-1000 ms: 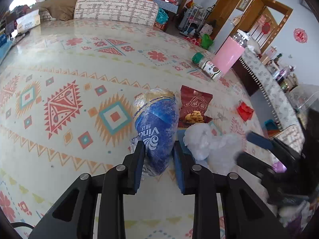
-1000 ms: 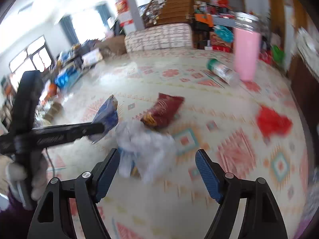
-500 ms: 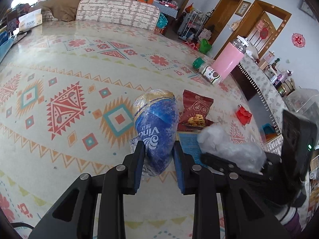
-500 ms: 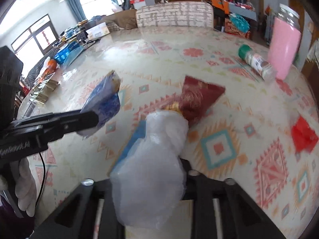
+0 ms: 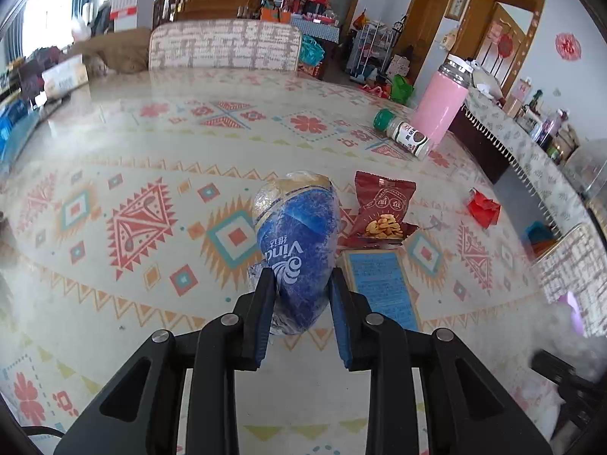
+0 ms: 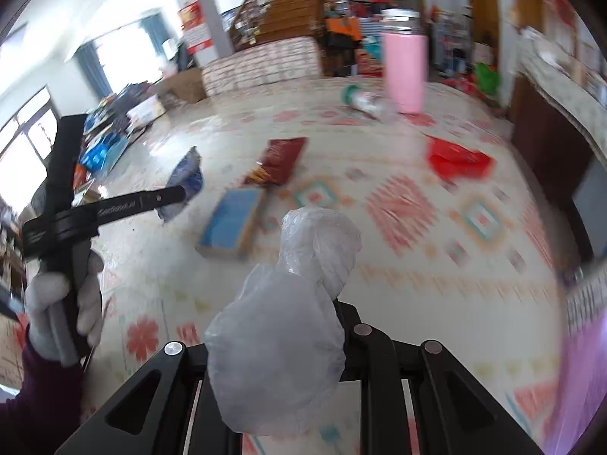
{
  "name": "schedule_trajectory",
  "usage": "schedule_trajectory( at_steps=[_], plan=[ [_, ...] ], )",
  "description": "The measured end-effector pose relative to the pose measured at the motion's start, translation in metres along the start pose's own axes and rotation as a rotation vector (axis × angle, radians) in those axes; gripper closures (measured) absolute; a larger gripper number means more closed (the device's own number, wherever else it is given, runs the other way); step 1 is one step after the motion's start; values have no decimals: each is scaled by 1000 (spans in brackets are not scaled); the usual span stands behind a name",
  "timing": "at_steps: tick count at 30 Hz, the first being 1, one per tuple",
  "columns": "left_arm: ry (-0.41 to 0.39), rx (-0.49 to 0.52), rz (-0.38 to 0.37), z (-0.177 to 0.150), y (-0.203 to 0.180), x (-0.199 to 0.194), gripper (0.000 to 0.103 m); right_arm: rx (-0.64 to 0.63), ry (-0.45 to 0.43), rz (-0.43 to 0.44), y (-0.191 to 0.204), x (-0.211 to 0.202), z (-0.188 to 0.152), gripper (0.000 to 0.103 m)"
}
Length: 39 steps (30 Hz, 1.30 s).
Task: Collect trash
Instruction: 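Carry both bags over the purple basket and open both tools to drop them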
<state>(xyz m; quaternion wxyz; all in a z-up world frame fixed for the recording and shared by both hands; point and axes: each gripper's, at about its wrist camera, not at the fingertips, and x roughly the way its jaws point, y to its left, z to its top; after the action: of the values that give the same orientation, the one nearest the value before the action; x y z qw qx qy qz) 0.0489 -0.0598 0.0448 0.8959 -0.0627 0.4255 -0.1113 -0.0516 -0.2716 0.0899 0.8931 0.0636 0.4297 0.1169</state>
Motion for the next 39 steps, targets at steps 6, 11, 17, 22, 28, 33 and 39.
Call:
schedule_trajectory(
  at_steps=[6, 11, 17, 22, 28, 33, 39],
  plan=[
    [-42, 50, -6, -5, -15, -9, 76, 97, -50, -99, -35, -57, -52, 83],
    [-45, 56, -28, -17, -30, -26, 76, 137, -87, -157, -57, -90, -81, 83],
    [-47, 125, -68, -40, -63, -56, 76, 154, -110, -158, -75, -105, -101, 83],
    [-63, 187, -98, -54, -97, -81, 76, 156, -135, -147, -79, -113, -107, 83],
    [-29, 254, -211, -67, -144, -92, 76, 159, -173, -172, -86, -133, -115, 83],
    [9, 325, -290, -73, -193, -88, 76, 188, -193, -208, -108, -150, -123, 83],
    [56, 407, -372, -80, -258, -77, 76, 240, -211, -258, -144, -168, -132, 83]
  ],
)
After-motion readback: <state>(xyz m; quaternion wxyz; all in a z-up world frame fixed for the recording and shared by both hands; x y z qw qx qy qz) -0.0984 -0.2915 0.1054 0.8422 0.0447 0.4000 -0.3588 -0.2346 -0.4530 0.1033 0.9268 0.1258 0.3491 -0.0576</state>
